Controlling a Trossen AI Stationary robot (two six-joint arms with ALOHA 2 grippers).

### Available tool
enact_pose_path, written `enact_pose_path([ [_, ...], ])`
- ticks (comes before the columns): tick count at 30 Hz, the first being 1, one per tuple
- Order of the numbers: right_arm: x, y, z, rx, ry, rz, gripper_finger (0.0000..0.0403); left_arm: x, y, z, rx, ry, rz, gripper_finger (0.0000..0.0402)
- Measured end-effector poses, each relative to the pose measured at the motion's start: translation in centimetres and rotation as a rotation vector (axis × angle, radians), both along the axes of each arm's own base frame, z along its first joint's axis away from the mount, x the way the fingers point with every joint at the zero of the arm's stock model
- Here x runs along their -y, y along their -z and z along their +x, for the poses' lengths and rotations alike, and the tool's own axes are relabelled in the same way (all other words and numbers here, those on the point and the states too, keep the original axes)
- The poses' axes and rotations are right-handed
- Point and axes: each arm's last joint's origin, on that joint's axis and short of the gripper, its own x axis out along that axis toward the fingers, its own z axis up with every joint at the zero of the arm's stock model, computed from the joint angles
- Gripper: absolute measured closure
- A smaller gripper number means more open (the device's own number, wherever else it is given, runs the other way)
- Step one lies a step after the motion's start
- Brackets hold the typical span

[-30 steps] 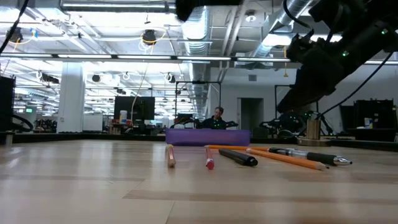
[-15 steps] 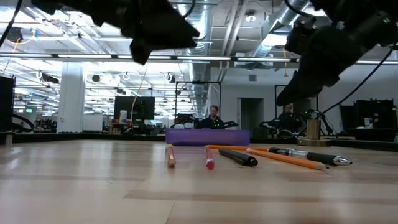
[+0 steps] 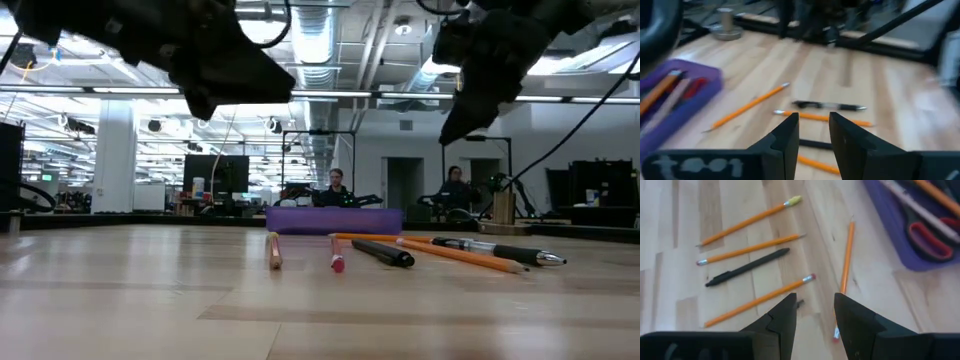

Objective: Pick & place school supplies into a supply box
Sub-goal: Put the orange pencil into the violet supply box

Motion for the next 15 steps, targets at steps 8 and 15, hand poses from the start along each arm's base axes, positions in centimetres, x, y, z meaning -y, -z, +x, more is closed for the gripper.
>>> enact_pose_path([
  [8, 2.5, 1.8, 1.7, -0.137, 0.023, 0.077, 0.0277, -2.1, 2.6, -3.8, 0.196, 0.203, -0.013, 0.0306],
  [15, 3.1, 3.6, 5.6, -0.269, -0.042, 0.039, 0.0277, -3.3, 4.5, -6.7, 0.202, 0.202, -0.012, 0.0306],
])
